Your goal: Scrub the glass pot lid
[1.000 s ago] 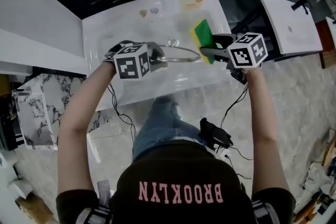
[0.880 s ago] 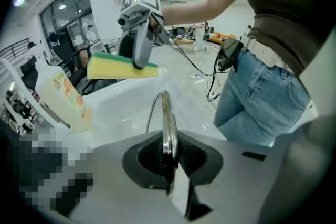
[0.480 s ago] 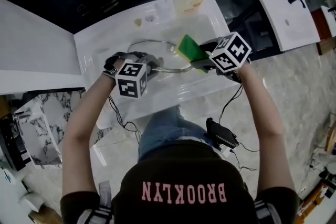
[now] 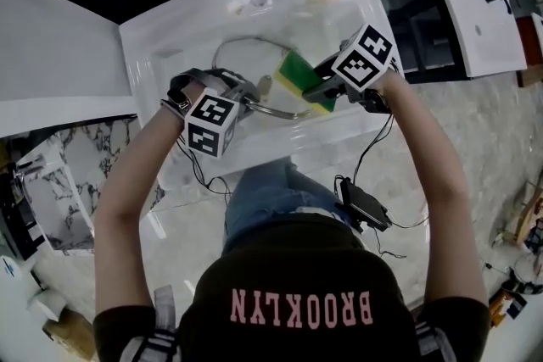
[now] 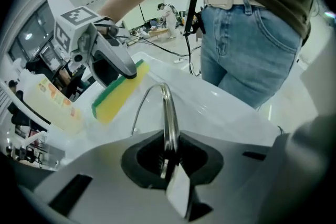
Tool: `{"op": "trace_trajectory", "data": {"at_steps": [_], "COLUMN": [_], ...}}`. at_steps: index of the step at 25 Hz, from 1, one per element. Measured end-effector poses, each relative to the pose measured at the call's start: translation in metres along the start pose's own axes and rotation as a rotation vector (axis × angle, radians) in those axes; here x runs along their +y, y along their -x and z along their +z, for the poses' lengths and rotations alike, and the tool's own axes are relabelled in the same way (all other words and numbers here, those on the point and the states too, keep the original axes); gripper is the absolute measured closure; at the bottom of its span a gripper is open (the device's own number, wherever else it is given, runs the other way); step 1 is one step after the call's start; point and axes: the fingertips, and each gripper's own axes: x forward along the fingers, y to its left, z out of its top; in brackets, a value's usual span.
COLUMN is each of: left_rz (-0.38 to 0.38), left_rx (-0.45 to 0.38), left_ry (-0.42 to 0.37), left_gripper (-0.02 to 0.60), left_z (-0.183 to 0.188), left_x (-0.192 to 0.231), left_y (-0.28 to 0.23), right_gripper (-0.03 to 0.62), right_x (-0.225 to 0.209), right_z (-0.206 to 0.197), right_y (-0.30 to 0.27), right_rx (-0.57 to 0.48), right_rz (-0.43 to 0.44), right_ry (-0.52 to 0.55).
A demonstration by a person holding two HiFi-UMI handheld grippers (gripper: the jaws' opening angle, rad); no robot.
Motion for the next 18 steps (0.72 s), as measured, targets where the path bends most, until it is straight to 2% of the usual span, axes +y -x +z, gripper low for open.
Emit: {"op": "trace_trajectory", "data": {"at_steps": [3,7,11,15,18], "left_rz": [0.029,0.09,0.166,0.217,0.215], "left_rx": [0.036,0.078,0.14,0.177,0.175], "left_ry": [-0.058,-0.111,-0.164,-0.177,-0.164], "left_gripper": [0.552,0.552,0.552,0.552,0.552], "left_z": [-0.01,-0.015,-0.017,-0.019,-0.02], "left_x": [-0.012,-0.012,-0.008,-0.006,-0.007], "left_y": [-0.009,-0.01,-0.008,-0.007,-0.007], "right_gripper": [0.312,0.312,0.312,0.312,0.312], "right_x": [0.008,0.022,0.025,0.027,0.027], "right_z": [-0.008,-0.009,-0.01,-0.009,-0.008], "right_y": [-0.019,-0.041,-0.058,-0.063,-0.066], "right_rx": [0.083,0.118,0.168,0.234,0.315], "right_rz": [0.022,0.059,0.039,0.046,0.044], "right_ry": [0.014,0.007,0.041,0.133,0.213]}}
